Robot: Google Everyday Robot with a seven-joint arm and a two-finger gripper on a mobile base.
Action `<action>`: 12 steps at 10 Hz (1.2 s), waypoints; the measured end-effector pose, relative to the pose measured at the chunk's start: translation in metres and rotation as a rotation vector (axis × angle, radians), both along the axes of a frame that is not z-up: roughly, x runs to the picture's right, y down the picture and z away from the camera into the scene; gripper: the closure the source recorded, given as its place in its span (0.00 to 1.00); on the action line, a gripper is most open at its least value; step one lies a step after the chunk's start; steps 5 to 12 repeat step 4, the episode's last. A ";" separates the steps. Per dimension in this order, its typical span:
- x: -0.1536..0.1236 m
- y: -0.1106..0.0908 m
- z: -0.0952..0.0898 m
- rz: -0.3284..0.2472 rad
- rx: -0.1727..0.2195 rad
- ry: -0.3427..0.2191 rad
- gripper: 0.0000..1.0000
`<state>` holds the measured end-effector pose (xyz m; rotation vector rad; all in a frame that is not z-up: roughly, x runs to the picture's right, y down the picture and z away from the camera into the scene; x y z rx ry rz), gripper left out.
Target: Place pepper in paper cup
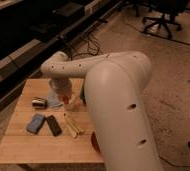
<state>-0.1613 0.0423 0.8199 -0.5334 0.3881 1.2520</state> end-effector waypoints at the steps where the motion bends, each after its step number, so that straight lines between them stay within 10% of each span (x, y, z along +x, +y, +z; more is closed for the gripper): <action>1: 0.000 0.000 0.000 0.000 -0.001 0.003 0.75; 4: -0.001 -0.002 0.000 0.002 -0.001 0.010 0.45; 12: -0.001 -0.002 0.000 0.002 -0.001 0.010 0.45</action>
